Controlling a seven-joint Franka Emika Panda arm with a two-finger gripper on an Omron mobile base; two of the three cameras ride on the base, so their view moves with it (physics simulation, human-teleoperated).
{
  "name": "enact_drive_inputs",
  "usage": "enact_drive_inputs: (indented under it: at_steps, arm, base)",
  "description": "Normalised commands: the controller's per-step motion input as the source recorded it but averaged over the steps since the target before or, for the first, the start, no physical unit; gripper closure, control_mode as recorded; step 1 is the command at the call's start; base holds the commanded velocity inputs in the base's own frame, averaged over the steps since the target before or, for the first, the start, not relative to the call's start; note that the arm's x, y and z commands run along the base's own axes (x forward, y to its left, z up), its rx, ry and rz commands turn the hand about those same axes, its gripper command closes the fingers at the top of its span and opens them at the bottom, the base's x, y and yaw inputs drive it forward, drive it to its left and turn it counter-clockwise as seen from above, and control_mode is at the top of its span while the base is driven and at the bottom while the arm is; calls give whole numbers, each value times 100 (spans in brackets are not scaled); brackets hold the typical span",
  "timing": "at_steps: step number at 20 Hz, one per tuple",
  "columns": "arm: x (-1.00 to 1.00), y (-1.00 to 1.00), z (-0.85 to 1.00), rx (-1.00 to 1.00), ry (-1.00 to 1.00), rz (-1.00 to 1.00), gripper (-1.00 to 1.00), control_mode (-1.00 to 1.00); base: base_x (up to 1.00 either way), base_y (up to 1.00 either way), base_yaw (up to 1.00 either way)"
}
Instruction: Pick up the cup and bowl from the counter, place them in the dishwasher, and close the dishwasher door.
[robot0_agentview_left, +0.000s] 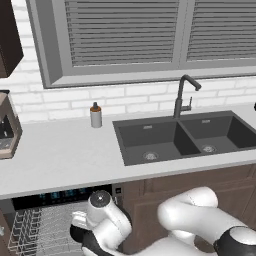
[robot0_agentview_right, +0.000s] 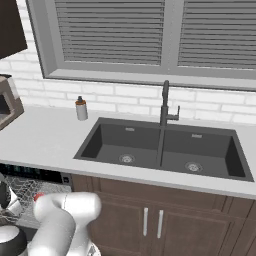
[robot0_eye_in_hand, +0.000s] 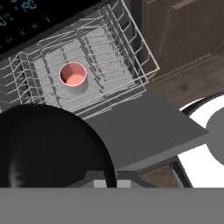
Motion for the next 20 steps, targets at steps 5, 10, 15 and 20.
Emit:
enact_drive_inputs:
  at_steps: [5, 10, 15, 20]
  arm:
    - [-16, 6, -11, 0, 11, -9, 100, -100]
    - [-20, 0, -39, 0, 0, -4, 100, -100]
    - [-11, 0, -32, 0, -3, -7, 100, -100]
    - [15, 0, -29, 0, -3, -3, 100, -100]
  base:
    - [0, 0, 0]
    - [0, 0, 0]
    - [0, 0, 0]
    - [0, 0, 0]
